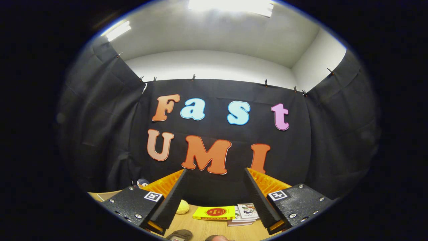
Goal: Open the storage box then place both shoes into the box .Put the left shoe in first, then the right shoe, with the right side of both shoes facing outward in a uniform manner.
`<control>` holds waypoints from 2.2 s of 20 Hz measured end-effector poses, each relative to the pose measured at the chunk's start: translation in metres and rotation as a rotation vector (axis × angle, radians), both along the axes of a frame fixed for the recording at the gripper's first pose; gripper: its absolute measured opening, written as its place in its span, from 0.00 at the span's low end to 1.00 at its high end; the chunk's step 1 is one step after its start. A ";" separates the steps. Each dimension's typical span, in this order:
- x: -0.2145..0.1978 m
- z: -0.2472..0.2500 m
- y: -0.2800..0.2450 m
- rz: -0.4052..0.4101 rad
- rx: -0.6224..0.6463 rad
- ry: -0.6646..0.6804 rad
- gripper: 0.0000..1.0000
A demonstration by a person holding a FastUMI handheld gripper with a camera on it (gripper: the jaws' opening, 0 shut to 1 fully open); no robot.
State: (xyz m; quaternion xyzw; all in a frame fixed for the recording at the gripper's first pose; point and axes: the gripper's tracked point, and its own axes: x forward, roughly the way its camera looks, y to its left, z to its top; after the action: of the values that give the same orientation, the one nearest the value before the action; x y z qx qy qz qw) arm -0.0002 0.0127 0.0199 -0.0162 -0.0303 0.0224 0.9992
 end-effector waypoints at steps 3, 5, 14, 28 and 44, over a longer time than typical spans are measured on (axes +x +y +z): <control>-0.001 0.003 0.002 0.000 -0.026 -0.019 0.99; 0.001 -0.002 0.014 0.031 -0.027 -0.015 0.99; 0.011 -0.083 0.079 0.210 0.099 0.215 0.99; -0.003 -0.239 0.236 0.552 0.280 0.706 0.99; -0.063 -0.377 0.328 0.757 0.858 1.324 0.96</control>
State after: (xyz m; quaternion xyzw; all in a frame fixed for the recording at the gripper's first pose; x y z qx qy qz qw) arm -0.0633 0.3411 -0.3574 0.3887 0.5469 0.3440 0.6568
